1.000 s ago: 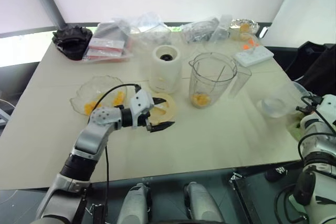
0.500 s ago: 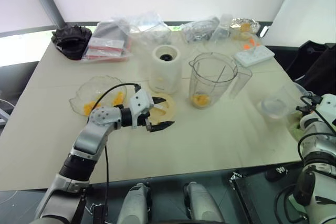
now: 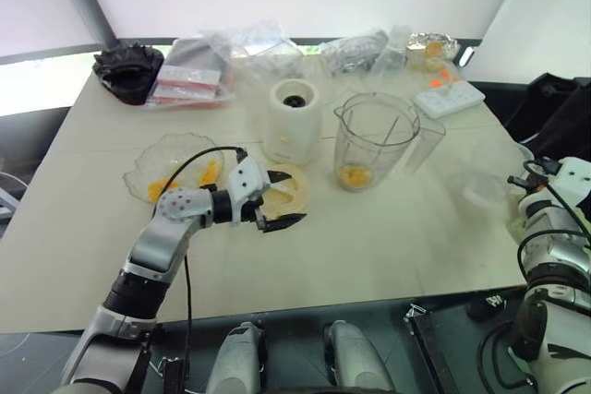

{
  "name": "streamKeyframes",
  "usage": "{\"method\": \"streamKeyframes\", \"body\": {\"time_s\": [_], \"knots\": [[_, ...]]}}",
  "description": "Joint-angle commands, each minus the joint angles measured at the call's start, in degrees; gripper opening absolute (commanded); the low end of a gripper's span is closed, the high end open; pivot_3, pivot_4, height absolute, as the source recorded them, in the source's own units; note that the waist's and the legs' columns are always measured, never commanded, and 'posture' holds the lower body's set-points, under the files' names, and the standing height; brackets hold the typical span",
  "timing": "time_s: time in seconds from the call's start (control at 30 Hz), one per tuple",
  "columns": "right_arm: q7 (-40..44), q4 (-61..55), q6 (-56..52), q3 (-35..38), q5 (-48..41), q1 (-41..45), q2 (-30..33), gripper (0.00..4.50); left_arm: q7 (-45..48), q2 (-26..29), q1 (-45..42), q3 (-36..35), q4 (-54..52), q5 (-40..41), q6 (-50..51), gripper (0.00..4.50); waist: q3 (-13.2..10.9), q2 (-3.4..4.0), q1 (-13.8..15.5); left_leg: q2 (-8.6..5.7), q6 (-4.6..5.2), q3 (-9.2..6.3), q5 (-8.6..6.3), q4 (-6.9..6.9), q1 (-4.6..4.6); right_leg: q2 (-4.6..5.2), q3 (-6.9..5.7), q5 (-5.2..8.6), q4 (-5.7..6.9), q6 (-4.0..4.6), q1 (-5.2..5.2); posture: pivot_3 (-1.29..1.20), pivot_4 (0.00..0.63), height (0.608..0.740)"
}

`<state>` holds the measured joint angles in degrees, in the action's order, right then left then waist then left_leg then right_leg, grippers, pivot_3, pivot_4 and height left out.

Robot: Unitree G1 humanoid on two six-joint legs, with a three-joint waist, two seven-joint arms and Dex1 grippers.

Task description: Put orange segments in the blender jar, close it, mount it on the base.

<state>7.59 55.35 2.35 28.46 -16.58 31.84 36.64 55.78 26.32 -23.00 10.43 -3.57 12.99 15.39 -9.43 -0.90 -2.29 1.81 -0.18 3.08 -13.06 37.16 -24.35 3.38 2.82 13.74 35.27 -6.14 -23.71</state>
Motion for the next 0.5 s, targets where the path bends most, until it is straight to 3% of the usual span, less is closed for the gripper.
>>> {"method": "streamKeyframes", "body": {"time_s": [0.03,0.5], "knots": [[-0.2,-1.4,0.1,0.4,-0.2,-0.5,0.5,0.08,-0.2,0.2,0.0,0.2,-2.5,-0.1,-1.1,4.50,0.0,0.00,-0.1,0.00,0.00,0.00,0.00,0.00,0.00,0.00,0.00,0.00,-0.01,0.00,0.00,0.00,0.150,0.740],[0.1,-10.3,-1.8,3.3,-5.2,-3.7,-3.2,0.08,-0.1,0.2,-0.3,0.5,-2.3,-0.1,-1.3,4.50,0.0,0.00,-0.2,0.01,0.00,-0.01,0.00,0.00,0.01,-0.01,0.00,0.00,0.00,-0.01,0.00,0.00,0.150,0.740]]}}
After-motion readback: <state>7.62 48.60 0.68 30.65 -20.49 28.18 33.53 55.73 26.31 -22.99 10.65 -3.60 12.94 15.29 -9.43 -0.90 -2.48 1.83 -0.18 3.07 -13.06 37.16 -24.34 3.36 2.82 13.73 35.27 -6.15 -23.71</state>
